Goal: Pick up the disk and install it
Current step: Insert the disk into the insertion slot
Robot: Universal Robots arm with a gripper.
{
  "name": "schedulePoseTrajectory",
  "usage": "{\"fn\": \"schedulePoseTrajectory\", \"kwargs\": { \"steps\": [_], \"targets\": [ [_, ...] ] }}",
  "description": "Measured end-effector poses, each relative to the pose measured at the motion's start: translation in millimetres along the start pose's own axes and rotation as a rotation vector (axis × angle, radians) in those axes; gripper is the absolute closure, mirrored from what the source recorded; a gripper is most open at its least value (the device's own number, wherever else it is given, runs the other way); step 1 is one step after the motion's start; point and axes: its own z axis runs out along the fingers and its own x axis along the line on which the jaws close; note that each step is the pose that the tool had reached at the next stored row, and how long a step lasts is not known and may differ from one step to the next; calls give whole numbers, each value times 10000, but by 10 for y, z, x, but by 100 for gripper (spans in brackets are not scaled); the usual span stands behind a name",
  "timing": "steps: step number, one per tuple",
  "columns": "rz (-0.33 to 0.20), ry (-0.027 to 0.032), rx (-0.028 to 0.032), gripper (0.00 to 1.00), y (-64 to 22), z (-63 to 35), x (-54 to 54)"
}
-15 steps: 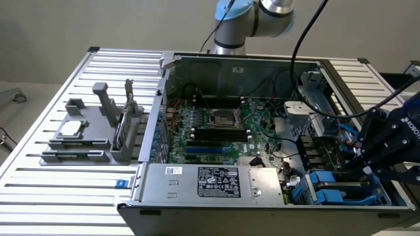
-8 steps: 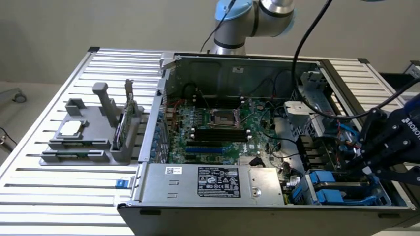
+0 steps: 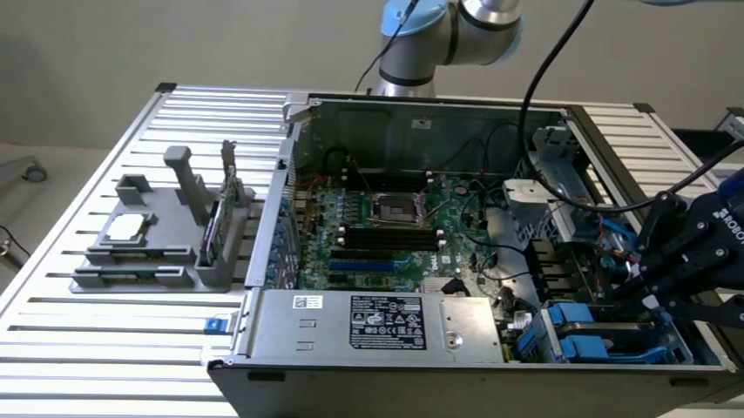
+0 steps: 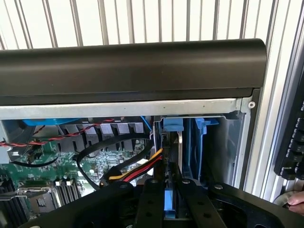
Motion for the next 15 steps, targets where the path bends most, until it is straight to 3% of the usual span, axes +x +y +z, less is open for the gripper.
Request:
{"fn": "schedulePoseTrajectory", "kwargs": {
  "steps": [10,15],
  "targets": [
    [3,-5,75,83,24,9,1],
    [5,-8,140,83,30,22,0]
  ]
}}
